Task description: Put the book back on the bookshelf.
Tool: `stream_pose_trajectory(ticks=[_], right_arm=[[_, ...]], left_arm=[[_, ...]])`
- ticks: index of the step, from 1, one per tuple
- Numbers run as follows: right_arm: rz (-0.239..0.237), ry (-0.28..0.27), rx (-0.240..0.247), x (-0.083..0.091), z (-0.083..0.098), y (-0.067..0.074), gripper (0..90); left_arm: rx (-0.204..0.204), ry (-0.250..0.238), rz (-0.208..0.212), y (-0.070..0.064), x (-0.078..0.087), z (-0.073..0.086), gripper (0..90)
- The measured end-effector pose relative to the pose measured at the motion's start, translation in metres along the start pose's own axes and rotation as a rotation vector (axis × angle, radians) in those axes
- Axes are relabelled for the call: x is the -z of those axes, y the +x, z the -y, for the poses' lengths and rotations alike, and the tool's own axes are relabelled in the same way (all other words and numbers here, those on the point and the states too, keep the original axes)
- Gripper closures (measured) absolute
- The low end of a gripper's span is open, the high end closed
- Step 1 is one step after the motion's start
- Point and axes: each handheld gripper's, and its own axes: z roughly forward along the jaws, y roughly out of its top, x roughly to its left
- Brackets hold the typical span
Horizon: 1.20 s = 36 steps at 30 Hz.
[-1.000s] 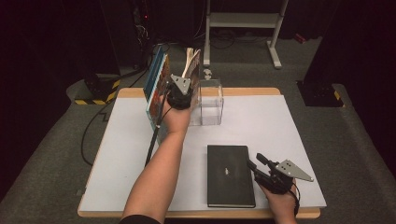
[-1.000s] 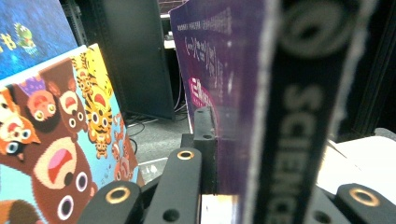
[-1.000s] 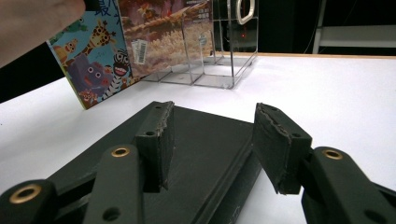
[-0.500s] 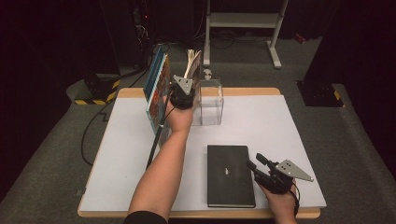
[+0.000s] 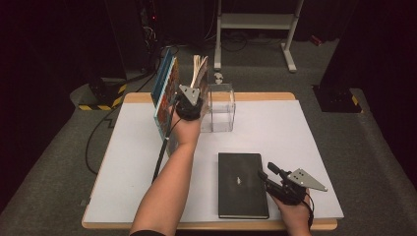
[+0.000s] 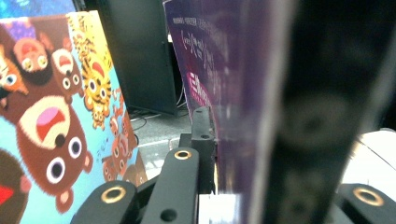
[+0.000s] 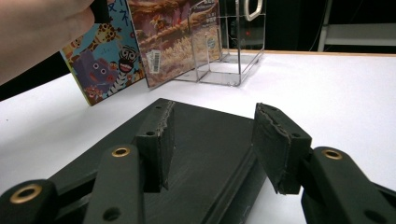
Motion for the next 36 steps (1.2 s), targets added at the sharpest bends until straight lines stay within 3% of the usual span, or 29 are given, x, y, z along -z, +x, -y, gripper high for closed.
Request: stream_pose_trajectory(ticks=[18, 36], right_arm=[[-0.007, 0.007, 0.013, -0.003, 0.000, 0.004, 48.6], [-0.016, 0.020, 0.032, -0.007, 0.001, 0.007, 48.6]], left_arm=[[-0.011, 0.035, 0.001, 0.003, 0.012, 0.008, 68.7], [-0.025, 0.058, -0.013, 0.009, 0.031, 0.013, 62.9]])
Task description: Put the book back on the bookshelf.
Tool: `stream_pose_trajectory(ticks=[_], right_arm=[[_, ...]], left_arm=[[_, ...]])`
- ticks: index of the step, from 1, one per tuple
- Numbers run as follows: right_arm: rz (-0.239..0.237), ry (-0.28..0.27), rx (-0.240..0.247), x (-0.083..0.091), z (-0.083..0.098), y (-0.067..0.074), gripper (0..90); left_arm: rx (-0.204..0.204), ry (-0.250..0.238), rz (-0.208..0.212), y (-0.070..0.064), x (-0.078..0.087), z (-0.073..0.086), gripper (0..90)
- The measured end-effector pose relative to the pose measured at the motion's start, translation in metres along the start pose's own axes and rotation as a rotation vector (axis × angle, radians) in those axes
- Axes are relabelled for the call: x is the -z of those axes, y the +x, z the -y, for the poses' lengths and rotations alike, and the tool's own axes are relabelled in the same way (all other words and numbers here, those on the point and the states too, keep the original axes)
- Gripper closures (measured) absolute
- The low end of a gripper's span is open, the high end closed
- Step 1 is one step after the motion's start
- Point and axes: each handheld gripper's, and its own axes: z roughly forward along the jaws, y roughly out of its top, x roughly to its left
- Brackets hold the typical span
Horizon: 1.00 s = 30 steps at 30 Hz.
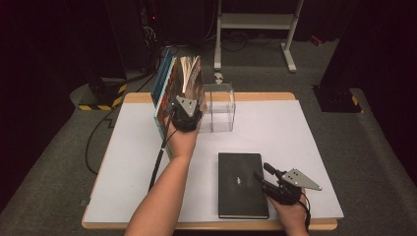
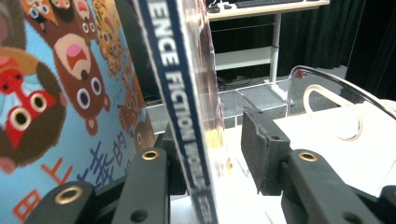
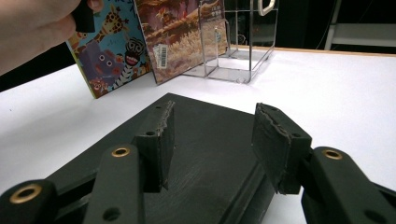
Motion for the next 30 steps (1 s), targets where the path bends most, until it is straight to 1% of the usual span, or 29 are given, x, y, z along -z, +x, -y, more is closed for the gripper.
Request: stream_pose_trajectory(ticks=[6, 9, 13, 18, 21, 22, 24, 26, 30], right_arm=[[0.000, 0.002, 0.003, 0.000, 0.000, 0.000, 48.6], [0.000, 0.003, 0.003, 0.000, 0.000, 0.000, 48.7], [0.000, 0.005, 0.004, -0.001, 0.000, 0.001, 48.7], [-0.001, 0.007, 0.006, -0.001, 0.000, 0.001, 48.7], [-0.001, 0.008, 0.006, -0.001, 0.001, 0.001, 48.7], [-0.002, 0.008, 0.004, -0.001, 0.001, 0.001, 48.7], [-0.002, 0.008, 0.006, -0.001, 0.001, 0.002, 48.7], [-0.002, 0.006, 0.006, -0.001, 0.001, 0.002, 48.8], [-0.004, 0.009, 0.007, -0.002, 0.001, 0.003, 48.8]], left_arm=[[-0.007, 0.003, -0.002, 0.001, 0.006, 0.000, 62.0], [-0.005, 0.001, -0.004, 0.000, 0.008, 0.001, 61.8], [-0.015, 0.003, -0.003, -0.002, 0.012, 0.002, 61.6], [0.003, 0.008, 0.002, -0.002, 0.016, 0.002, 59.5], [-0.003, 0.011, -0.001, -0.002, 0.019, 0.003, 58.4], [0.001, 0.010, -0.001, -0.003, 0.019, 0.003, 58.2], [-0.005, 0.022, 0.004, -0.003, 0.022, 0.003, 56.9], [-0.005, 0.019, 0.003, -0.003, 0.024, 0.003, 55.2], [0.001, 0.030, -0.001, -0.002, 0.026, 0.005, 53.9]])
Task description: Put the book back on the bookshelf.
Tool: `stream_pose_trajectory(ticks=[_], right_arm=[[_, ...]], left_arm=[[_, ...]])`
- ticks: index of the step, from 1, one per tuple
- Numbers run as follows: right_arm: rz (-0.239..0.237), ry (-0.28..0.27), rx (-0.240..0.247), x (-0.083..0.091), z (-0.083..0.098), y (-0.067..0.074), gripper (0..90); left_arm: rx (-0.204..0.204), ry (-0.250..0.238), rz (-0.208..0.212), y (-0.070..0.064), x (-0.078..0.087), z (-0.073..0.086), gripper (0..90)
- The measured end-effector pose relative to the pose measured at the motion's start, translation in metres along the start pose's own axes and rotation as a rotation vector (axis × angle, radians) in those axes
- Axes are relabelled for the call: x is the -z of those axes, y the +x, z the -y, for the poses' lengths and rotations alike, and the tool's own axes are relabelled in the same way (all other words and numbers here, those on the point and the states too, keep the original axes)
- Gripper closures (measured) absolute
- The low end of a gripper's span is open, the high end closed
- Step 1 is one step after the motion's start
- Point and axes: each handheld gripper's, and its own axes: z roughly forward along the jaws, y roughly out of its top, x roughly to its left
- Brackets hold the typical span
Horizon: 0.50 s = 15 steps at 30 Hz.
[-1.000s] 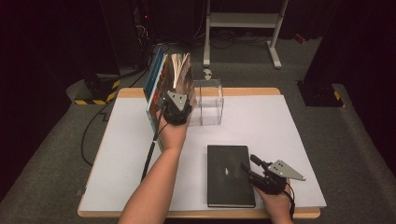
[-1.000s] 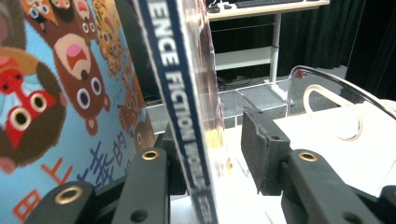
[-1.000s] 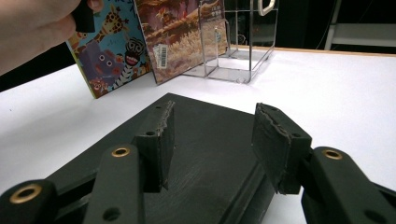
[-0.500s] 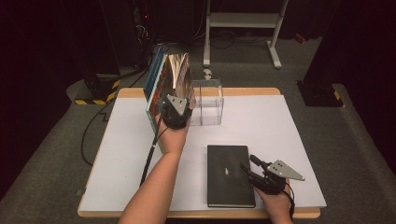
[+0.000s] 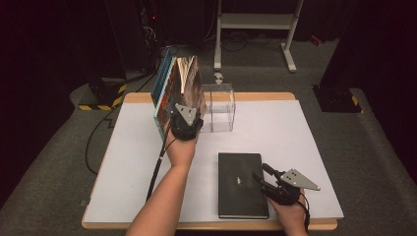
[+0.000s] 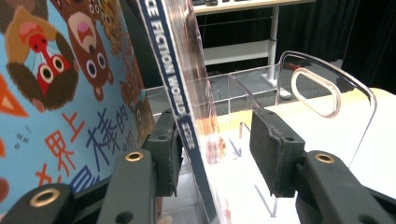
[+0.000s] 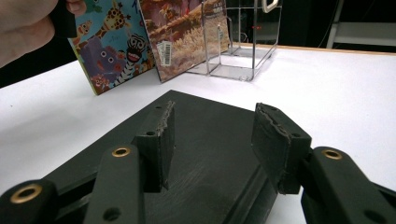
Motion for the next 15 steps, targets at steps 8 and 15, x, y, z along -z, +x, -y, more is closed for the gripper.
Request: stream_pose_trajectory(ticks=[8, 15], right_arm=[[-0.002, 0.002, 0.001, -0.0001, 0.0002, 0.0005, 49.0], [-0.003, 0.004, 0.004, -0.0002, 0.0004, 0.0010, 49.0]], left_arm=[[0.004, 0.003, -0.005, 0.0021, 0.0054, 0.0008, 53.5], [0.006, -0.003, -0.010, 0.0039, 0.0100, 0.0004, 53.4]])
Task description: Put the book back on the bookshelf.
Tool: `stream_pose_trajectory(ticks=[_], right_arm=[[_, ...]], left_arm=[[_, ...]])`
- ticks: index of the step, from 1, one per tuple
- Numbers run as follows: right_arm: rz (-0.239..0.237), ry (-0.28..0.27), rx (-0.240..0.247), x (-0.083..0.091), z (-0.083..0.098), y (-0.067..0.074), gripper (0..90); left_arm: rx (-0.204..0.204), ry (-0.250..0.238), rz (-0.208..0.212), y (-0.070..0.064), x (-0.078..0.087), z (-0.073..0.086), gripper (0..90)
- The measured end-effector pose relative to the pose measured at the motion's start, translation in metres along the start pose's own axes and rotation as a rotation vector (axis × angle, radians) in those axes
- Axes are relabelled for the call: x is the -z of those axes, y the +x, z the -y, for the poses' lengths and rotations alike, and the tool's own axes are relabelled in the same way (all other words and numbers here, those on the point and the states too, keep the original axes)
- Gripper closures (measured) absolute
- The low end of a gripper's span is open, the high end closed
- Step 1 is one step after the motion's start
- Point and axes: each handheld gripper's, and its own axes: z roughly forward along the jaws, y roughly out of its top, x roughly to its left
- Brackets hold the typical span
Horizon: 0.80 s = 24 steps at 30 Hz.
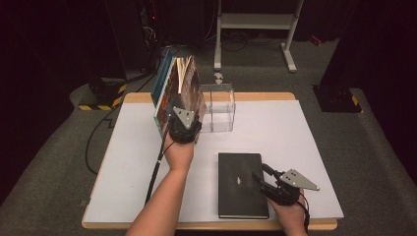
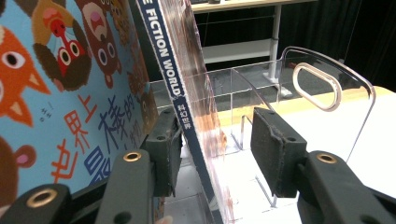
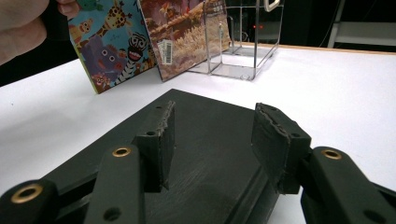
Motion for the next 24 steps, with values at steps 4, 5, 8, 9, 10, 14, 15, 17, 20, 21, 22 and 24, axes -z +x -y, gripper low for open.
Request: stream_pose_trajectory(ticks=[4, 5, 8, 9, 10, 14, 15, 17, 20, 21, 22, 24], right_arm=[[0.000, 0.001, 0.000, 0.000, 0.000, 0.000, 48.9], [0.000, 0.002, 0.000, 0.000, 0.000, 0.000, 49.0], [0.000, 0.001, 0.002, 0.000, 0.000, 0.001, 49.0], [0.000, 0.000, 0.001, 0.000, 0.000, 0.001, 49.0], [0.000, 0.000, 0.001, 0.000, 0.000, 0.001, 48.9], [0.001, 0.001, 0.001, 0.000, 0.000, 0.000, 48.9], [0.001, 0.001, 0.002, 0.000, 0.000, 0.000, 48.9], [0.001, 0.002, 0.003, 0.000, 0.000, 0.001, 48.9], [0.002, 0.001, 0.003, 0.000, 0.000, 0.000, 48.8], [0.002, 0.001, 0.003, 0.000, 0.000, 0.000, 48.8], [0.003, 0.001, 0.003, 0.000, 0.000, 0.000, 48.8], [0.003, 0.001, 0.004, 0.000, 0.000, 0.000, 48.8]], left_arm=[[-0.014, -0.002, -0.008, 0.000, 0.003, 0.000, 53.1], [-0.010, -0.003, -0.011, 0.001, 0.003, 0.000, 53.0], [-0.007, -0.003, -0.014, 0.002, 0.005, 0.000, 52.5], [-0.007, -0.003, -0.012, 0.002, 0.005, 0.000, 52.4], [-0.004, -0.006, -0.012, 0.002, 0.006, 0.000, 52.2], [-0.011, -0.007, -0.009, 0.002, 0.010, 0.001, 51.7], [-0.006, -0.008, -0.006, 0.002, 0.010, 0.001, 51.7], [0.002, -0.010, -0.005, 0.003, 0.012, 0.000, 51.7], [0.002, -0.009, 0.001, 0.003, 0.016, 0.000, 51.7], [0.005, -0.010, 0.002, 0.003, 0.017, 0.000, 51.6], [0.004, -0.011, 0.004, 0.003, 0.019, 0.000, 51.5], [0.005, -0.016, 0.009, 0.003, 0.022, 0.000, 51.5]])
